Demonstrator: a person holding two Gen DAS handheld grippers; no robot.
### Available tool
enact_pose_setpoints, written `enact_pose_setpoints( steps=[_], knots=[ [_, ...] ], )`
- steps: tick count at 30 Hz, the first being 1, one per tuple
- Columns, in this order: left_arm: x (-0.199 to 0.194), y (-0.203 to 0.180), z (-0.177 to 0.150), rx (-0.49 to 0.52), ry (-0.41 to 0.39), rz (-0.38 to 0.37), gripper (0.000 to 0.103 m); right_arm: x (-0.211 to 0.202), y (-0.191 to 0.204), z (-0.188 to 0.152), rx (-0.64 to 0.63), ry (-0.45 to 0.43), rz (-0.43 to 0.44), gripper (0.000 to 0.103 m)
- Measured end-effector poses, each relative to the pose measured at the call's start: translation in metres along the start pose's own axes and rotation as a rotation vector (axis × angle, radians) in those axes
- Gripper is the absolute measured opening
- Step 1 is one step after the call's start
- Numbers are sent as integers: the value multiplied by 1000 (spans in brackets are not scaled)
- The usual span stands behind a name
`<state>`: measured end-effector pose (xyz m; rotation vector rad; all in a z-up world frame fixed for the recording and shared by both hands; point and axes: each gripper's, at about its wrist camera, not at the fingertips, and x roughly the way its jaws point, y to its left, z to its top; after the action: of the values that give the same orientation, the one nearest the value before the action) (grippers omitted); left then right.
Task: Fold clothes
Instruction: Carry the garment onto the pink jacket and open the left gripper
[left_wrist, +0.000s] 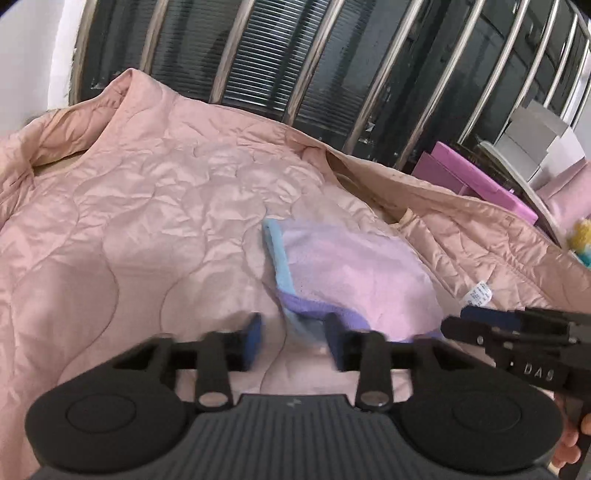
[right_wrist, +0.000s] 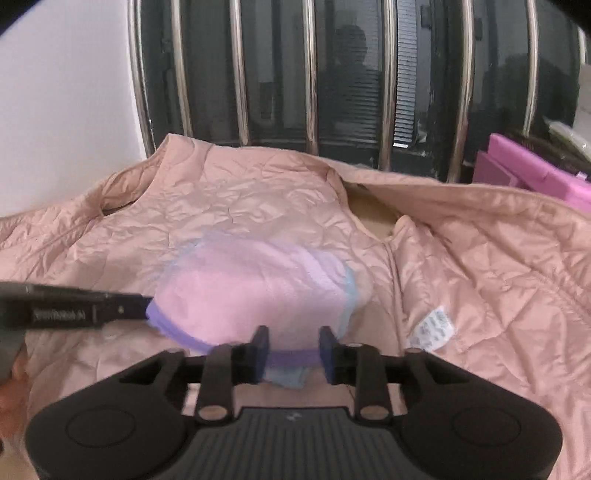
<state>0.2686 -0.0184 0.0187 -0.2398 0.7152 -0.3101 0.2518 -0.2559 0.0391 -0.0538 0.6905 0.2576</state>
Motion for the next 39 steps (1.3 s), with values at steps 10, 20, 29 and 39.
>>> enact_pose_setpoints(
  steps=[10, 20, 29, 39],
  knots=[
    [16, -11, -14, 35, 4, 11, 2, 16, -6, -23, 56, 29, 25, 1],
    [-13, -14, -13, 99, -5, 7, 18, -6, -25, -17, 74, 18, 4, 17],
    [24, -50, 8, 156, 23, 93, 36, 25, -21, 16, 167, 7, 36, 14],
    [-106, -27, -20, 144, -106, 149, 59, -95, -22, -19, 181, -123, -44, 42]
  ],
)
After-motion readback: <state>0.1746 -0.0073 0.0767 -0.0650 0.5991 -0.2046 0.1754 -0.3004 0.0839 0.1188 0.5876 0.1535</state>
